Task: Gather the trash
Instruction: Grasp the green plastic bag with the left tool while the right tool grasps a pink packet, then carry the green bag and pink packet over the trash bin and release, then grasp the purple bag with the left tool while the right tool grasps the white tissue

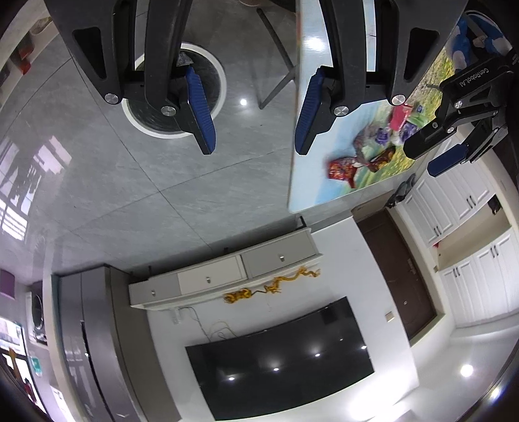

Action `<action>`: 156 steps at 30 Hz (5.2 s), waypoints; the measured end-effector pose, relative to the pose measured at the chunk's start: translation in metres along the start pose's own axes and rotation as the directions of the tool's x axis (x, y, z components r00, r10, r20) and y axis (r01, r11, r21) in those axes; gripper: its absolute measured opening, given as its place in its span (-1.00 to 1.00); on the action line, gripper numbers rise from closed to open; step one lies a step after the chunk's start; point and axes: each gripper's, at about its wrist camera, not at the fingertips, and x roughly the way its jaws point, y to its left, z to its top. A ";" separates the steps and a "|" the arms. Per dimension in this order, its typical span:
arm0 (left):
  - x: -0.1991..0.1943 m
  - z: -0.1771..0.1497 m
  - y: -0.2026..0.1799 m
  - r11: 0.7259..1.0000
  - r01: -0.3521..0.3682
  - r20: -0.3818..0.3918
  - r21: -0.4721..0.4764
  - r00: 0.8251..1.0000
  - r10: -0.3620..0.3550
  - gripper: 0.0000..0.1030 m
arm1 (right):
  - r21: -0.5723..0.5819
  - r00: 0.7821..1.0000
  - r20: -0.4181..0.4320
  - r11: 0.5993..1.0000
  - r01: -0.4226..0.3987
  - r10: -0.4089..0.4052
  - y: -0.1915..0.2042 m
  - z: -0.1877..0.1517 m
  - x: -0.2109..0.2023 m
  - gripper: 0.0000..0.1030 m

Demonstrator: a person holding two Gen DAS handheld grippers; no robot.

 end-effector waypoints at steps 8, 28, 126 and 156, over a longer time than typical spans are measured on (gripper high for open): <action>-0.010 -0.021 0.049 0.996 -0.021 -0.002 -0.089 1.000 0.021 0.37 | -0.090 0.999 -0.026 0.996 -0.028 0.026 0.049 0.002 0.003 -0.02; 0.038 -0.148 0.277 0.904 -0.237 -0.224 -0.357 0.961 0.164 0.56 | -0.221 0.903 -0.374 0.925 -0.310 0.213 0.212 -0.023 0.139 -0.02; 0.037 -0.048 0.115 0.913 0.178 -0.175 -0.366 0.951 -0.255 -0.08 | 0.032 0.982 -0.132 0.991 -0.130 0.134 0.022 0.011 0.043 -0.14; 0.072 -0.132 0.322 0.919 -0.097 -0.276 -0.382 0.961 -0.013 0.01 | -0.181 0.868 -0.375 0.893 -0.412 0.325 0.216 0.007 0.170 -0.14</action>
